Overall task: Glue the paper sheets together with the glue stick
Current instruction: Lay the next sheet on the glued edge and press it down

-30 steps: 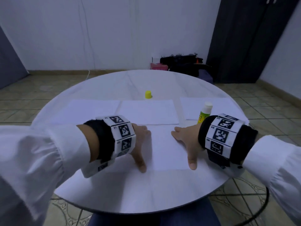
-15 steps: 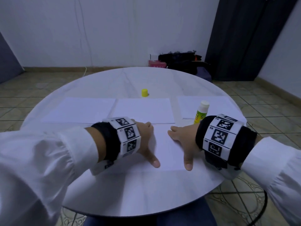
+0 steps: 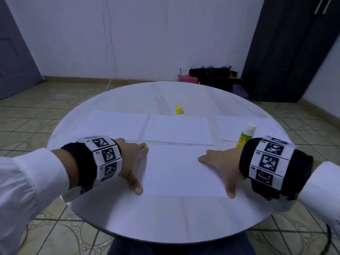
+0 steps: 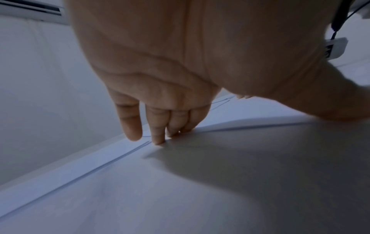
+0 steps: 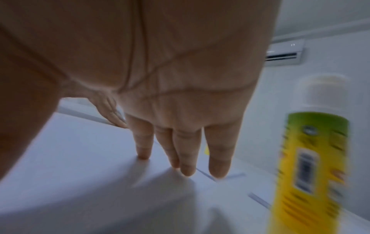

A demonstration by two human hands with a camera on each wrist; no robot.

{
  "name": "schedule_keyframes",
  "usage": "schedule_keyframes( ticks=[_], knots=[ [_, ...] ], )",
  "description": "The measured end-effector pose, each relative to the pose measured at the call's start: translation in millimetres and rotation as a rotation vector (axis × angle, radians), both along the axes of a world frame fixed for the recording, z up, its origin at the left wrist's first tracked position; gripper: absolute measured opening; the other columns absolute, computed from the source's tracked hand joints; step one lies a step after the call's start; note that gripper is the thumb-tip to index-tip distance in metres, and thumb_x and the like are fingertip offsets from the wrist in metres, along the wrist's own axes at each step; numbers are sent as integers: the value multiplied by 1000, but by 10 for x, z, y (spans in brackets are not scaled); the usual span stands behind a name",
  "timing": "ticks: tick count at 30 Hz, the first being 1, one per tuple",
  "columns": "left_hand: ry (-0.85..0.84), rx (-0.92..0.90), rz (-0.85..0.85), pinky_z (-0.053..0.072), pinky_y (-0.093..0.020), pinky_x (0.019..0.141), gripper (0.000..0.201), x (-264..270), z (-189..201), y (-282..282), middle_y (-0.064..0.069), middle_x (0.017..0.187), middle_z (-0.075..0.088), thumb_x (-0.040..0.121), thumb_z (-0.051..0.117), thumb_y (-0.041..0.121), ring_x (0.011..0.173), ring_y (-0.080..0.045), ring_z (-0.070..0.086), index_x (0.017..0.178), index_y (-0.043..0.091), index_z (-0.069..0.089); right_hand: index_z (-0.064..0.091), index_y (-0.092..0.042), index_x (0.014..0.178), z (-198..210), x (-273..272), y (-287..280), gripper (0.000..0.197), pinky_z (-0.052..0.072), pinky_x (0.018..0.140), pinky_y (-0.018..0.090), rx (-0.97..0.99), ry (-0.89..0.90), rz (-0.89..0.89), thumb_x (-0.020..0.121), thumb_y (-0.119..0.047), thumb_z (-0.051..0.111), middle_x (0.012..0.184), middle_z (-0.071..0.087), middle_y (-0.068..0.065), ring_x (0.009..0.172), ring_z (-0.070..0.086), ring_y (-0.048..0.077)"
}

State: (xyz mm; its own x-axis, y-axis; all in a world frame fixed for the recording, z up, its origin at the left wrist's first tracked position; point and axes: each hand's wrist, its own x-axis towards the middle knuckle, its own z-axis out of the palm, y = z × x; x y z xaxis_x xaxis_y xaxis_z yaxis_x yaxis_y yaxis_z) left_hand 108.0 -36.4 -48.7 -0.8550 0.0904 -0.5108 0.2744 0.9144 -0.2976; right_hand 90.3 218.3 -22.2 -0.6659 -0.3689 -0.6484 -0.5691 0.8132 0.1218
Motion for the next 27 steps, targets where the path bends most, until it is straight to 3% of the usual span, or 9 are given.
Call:
schedule_keyframes(
  ticks=[3, 5, 8, 10, 13, 16, 21, 24, 27],
  knots=[
    [8, 5, -20, 28, -42, 112, 138, -6, 3, 4, 3, 158, 19, 48, 61, 89, 137, -25, 34, 151, 16, 5, 15, -24, 149, -28, 175, -285, 94, 38, 104, 47, 45, -10, 160, 76, -30, 75, 152, 18, 4, 135, 33, 28],
    [11, 15, -25, 27, -43, 112, 139, -8, -7, -9, 2, 158, 18, 47, 62, 88, 138, -24, 33, 151, 15, 6, 11, -30, 150, -31, 338, -523, 84, 34, 107, 45, 5, -20, 265, 86, -34, 63, 156, 10, -1, 139, 28, 27],
    [21, 22, -31, 24, -45, 114, 143, 2, -31, -29, 2, 161, 8, 45, 62, 89, 143, -22, 24, 152, 16, 1, 8, -27, 152, -55, 501, -902, 69, 25, 112, 38, -86, 15, 395, 96, -31, 47, 159, 2, -3, 143, 19, 23],
    [20, -8, -42, 20, -44, 116, 142, 22, -43, -4, 2, 161, -1, 50, 63, 87, 147, -19, 15, 152, 14, -4, 11, -18, 152, -98, 519, -1121, 61, 22, 110, 31, -117, 66, 473, 100, -30, 40, 159, 7, 0, 143, 18, 21],
    [57, -22, -73, 24, -45, 113, 132, 31, -62, 36, -2, 161, 4, 58, 65, 80, 146, -16, 17, 151, 10, 2, 25, -10, 149, -118, 445, -1320, 56, 25, 102, 28, -88, 130, 494, 101, -38, 35, 154, 23, 5, 137, 29, 22],
    [39, 4, -72, 22, -47, 114, 133, 38, -60, 11, -1, 161, 0, 57, 64, 82, 147, -17, 14, 152, 13, 3, 24, -10, 149, -101, 294, -1297, 68, 28, 108, 34, -91, 100, 405, 95, -46, 46, 154, 22, 6, 138, 29, 23],
    [61, 64, -55, 25, -46, 112, 137, 50, -77, -43, 3, 159, 14, 48, 66, 84, 142, -19, 28, 150, 14, 8, -8, -14, 151, -127, -23, -836, 105, 3, 116, 29, -93, 44, 183, 84, -50, 63, 159, -13, -2, 146, -2, 13],
    [69, 97, -82, 32, -46, 107, 133, 29, -98, -100, 4, 152, 26, 43, 63, 88, 136, -19, 36, 143, 13, 17, -11, -20, 151, -125, -176, -422, 117, 1, 116, 30, -57, 21, 39, 75, -48, 73, 157, -17, -11, 146, -4, 11],
    [66, 114, -84, 33, -46, 106, 133, 28, -96, -117, 7, 152, 25, 43, 63, 89, 137, -18, 35, 144, 15, 16, -14, -22, 150, -129, -224, -66, 125, 3, 119, 32, -18, 2, -48, 69, -47, 79, 156, -19, -13, 146, -4, 9]
  ],
)
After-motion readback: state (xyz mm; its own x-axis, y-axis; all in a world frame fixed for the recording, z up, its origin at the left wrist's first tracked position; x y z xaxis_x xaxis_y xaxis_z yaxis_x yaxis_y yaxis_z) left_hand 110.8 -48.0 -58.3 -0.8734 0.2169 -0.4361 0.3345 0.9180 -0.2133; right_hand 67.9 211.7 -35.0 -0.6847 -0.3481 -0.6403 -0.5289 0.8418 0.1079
